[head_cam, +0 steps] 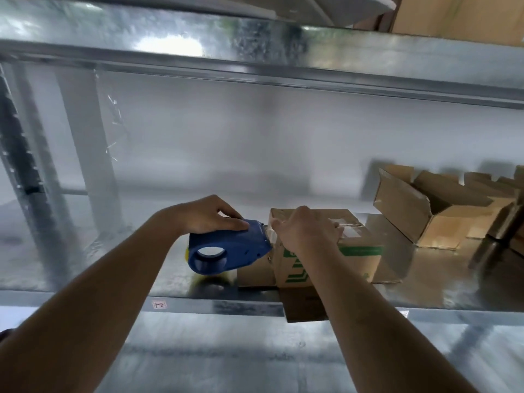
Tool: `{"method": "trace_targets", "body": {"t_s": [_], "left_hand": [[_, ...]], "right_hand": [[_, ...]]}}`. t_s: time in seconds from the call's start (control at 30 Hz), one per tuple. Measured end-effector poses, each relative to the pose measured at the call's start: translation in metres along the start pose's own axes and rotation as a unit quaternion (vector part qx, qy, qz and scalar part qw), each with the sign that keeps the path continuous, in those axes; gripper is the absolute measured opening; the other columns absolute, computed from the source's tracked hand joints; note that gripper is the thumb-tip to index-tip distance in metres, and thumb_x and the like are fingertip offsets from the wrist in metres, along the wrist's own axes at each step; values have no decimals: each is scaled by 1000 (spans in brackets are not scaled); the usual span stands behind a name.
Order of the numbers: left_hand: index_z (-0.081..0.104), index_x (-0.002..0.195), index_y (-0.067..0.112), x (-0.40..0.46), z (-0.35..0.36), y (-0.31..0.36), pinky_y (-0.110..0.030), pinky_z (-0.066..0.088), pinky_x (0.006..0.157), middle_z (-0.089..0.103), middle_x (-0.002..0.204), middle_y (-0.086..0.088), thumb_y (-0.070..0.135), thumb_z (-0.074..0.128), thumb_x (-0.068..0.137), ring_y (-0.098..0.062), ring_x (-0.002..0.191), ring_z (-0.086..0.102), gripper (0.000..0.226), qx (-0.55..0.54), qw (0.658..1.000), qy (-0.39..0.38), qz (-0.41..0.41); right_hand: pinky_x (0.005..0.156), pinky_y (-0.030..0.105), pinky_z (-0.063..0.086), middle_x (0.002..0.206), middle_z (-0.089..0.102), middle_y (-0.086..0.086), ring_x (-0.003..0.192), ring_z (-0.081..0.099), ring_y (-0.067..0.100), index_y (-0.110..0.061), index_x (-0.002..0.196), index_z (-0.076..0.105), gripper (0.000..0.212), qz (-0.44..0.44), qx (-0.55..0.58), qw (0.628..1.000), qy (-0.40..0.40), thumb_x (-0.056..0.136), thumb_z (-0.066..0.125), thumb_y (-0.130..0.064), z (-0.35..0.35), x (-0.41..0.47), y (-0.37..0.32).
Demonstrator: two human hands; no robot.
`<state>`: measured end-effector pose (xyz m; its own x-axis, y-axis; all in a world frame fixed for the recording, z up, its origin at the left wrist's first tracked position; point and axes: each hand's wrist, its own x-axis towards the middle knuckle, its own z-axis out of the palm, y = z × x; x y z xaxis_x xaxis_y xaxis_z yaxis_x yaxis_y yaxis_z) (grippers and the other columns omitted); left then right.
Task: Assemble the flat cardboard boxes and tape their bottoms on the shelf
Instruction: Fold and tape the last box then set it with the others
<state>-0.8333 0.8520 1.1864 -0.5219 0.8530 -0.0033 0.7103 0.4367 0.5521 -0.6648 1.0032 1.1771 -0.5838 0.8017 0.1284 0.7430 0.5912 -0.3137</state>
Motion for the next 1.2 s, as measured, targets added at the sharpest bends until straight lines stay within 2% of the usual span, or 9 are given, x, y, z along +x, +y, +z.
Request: {"method": "trace_targets", "body": {"t_s": [0.07, 0.27, 0.4, 0.5, 0.7, 0.83, 1.0, 1.13, 1.2], "left_hand": [[78, 100, 52, 0, 0, 1, -38, 56, 96, 74, 105, 26, 74, 70, 81, -4, 97, 70, 31, -3, 1000, 5, 2], [79, 108, 41, 3, -2, 27, -32, 58, 87, 74, 106, 20, 70, 70, 83, -6, 93, 69, 38, 66, 997, 16, 20], [79, 105, 37, 4, 1, 46, -36, 59, 79, 74, 95, 17, 74, 66, 81, -9, 85, 68, 47, 232, 972, 27, 15], [79, 108, 36, 3, 14, 47, -34, 57, 72, 74, 95, 16, 72, 64, 84, -10, 82, 67, 45, 253, 966, 55, 28], [73, 118, 42, -1, 4, 24, -32, 46, 72, 71, 114, 18, 73, 59, 88, -10, 95, 61, 45, 272, 957, 104, 16], [70, 121, 52, -8, -1, -1, -32, 49, 81, 68, 123, 23, 74, 60, 87, -5, 101, 58, 42, 184, 972, 142, 28], [71, 122, 53, -18, -5, -33, -33, 57, 92, 71, 119, 27, 86, 64, 71, 2, 101, 66, 62, 58, 982, 162, 74], [75, 123, 30, -27, -6, -45, -29, 59, 94, 77, 112, 15, 23, 85, 81, -6, 105, 73, 43, -129, 971, 136, 151], [75, 122, 28, -32, -8, -51, -26, 59, 89, 78, 112, 12, 16, 85, 79, -10, 103, 74, 46, -169, 960, 143, 173]], "right_hand": [[118, 62, 31, 131, 66, 20, 130, 55, 46, -17, 91, 60, 49, 15, 10, 1000, -4, 89, 61, -66, 4, 2, -2], [119, 74, 11, 154, 41, 35, 146, 28, 60, -11, 130, 60, 62, 46, -43, 997, -41, 89, 66, -59, 0, -2, -14], [116, 80, 12, 156, 33, 41, 145, 24, 65, -9, 144, 51, 65, 61, -88, 992, -60, 91, 71, -42, 4, -1, -26], [118, 78, 9, 159, 21, 43, 148, 18, 63, -2, 157, 33, 81, 64, -108, 990, -63, 93, 70, -36, 8, -4, -29], [125, 65, 10, 166, 15, 33, 154, 13, 53, -3, 162, 20, 78, -13, -106, 994, -39, 102, 56, -38, 14, -8, -18], [125, 62, 9, 169, 9, 28, 157, 8, 48, -11, 165, 12, 66, -79, -123, 987, -63, 109, 35, -38, 15, -5, -12], [124, 61, 25, 158, 42, 24, 148, 35, 46, -12, 151, 45, 51, -118, -125, 982, -74, 102, 50, -22, 13, -5, -10], [107, 52, 46, 139, 60, 7, 125, 55, 31, -22, 140, 55, 38, -208, -65, 973, -83, 104, 52, -31, -2, -11, -2], [102, 47, 50, 139, 59, 2, 119, 56, 25, -28, 144, 51, 42, -249, -32, 961, -114, 102, 57, -33, -11, -13, 2]]}}
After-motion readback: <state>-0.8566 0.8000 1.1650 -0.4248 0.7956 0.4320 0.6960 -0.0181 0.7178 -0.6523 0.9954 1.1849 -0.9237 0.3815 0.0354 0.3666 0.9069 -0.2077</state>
